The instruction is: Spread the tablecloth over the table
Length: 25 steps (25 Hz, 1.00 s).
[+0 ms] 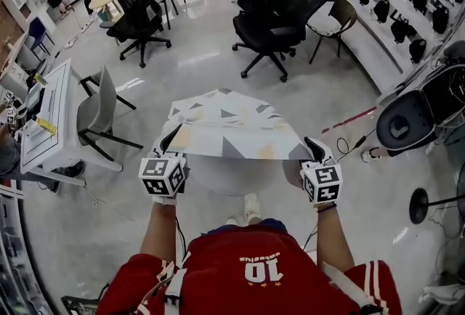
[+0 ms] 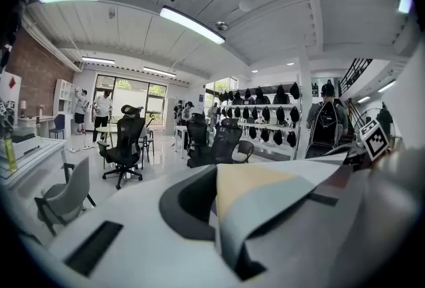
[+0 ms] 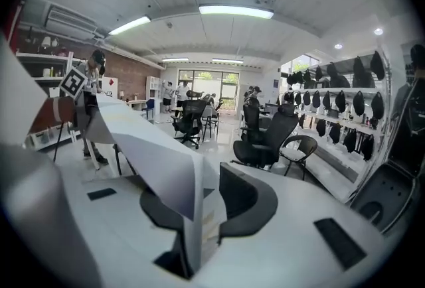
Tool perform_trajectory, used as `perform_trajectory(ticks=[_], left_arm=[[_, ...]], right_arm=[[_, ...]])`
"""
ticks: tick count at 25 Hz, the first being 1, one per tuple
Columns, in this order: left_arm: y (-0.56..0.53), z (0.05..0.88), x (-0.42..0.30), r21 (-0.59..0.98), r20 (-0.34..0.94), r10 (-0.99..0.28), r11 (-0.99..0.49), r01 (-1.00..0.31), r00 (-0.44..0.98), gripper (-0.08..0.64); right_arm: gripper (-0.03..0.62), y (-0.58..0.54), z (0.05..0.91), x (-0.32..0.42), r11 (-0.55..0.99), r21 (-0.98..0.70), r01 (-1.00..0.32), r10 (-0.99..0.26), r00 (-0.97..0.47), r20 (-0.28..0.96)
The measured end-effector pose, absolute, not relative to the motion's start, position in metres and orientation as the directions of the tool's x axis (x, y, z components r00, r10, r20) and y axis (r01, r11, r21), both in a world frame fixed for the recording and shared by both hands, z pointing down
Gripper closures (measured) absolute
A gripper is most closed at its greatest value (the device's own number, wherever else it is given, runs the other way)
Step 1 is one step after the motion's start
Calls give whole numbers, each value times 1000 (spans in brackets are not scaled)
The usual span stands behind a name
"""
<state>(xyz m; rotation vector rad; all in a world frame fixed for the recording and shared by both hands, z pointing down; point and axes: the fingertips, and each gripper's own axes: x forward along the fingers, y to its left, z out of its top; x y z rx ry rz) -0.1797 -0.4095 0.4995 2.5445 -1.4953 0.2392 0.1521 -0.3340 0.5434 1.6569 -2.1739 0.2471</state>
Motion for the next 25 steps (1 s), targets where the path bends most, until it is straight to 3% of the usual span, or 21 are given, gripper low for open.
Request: perform_trajectory(ticks=[13,25], left_arm=[[-385,539,-168,106,315,-807,-493,-864,499,551],[-372,570,-164,138,373,-774,-500,-855,512,551]], right_arm=[[457,-281,599,167,321,180,-930,-821,-179,542],[416,-231,647,176,426,128,-896,-710,-243,660]])
